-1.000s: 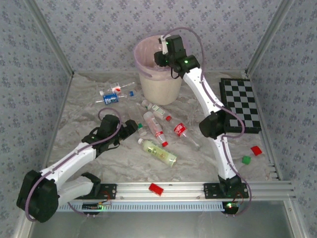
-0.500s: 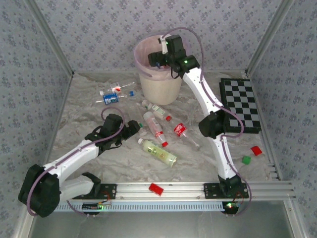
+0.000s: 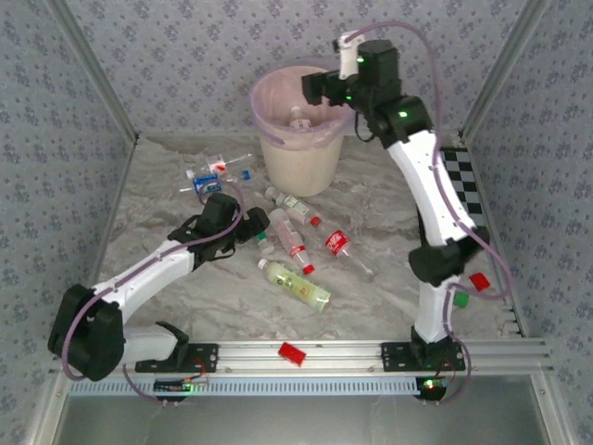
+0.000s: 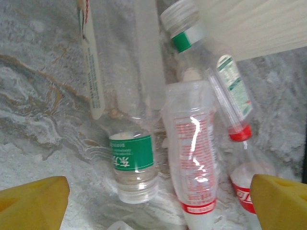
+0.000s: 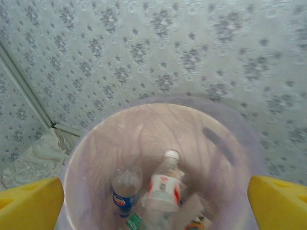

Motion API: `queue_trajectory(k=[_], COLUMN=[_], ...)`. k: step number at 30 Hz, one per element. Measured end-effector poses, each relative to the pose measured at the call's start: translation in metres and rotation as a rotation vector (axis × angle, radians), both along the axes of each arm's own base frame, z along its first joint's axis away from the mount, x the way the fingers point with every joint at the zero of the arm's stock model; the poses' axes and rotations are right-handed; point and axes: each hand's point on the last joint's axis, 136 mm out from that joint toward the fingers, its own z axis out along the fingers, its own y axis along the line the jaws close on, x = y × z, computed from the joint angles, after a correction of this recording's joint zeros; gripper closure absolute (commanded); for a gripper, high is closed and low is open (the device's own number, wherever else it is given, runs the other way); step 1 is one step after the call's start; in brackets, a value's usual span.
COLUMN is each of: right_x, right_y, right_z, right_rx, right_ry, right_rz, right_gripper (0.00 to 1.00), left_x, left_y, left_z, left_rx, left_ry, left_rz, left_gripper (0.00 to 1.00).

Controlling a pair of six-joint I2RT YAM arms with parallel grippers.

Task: Put the plastic bottles in the bin

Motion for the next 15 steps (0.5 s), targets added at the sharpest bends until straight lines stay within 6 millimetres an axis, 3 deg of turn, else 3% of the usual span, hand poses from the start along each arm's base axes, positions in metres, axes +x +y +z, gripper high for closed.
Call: queue_trajectory(k=[2, 4, 7, 9, 12, 15], right_x=[-0.011, -0.019, -0.036, -0.051, -0.082, -0.116], right_y=[-0.032, -0.067, -0.12, -0.141, -0.147, -0.127], right_z=[-0.001, -0.017, -0.072, -0.114, -0.183, -0.238], right_rx=[0.027, 0.057, 0.102, 0.116, 0.114, 0.069], right_ry=[0.019, 0.056, 0.169, 0.259, 0.428, 0.585], right_rz=[-0.044, -0.097, -0.185, -0.229, -0.238, -0.176], right_gripper=[0.0, 0.0, 0.0, 0.0, 0.0, 0.03], left_x=[-0.003, -0.004, -0.001, 0.002, 0.002, 0.005], left_y=[0.0, 0.001, -0.001, -0.006, -0.009, -0.008], left_z=[-0.009, -0.013, -0.011, -0.008, -0.01, -0.02], left_rx=[0.021, 0.035, 0.042, 0.042, 0.05, 0.061], left_ry=[0.028, 0.041, 0.042, 0.038, 0.042, 0.064], left_rz=[0.001, 0.006, 0.014, 0.006, -0.001, 0.003], left_gripper=[0.05, 0.05, 0.06, 0.06, 0.08, 0.09])
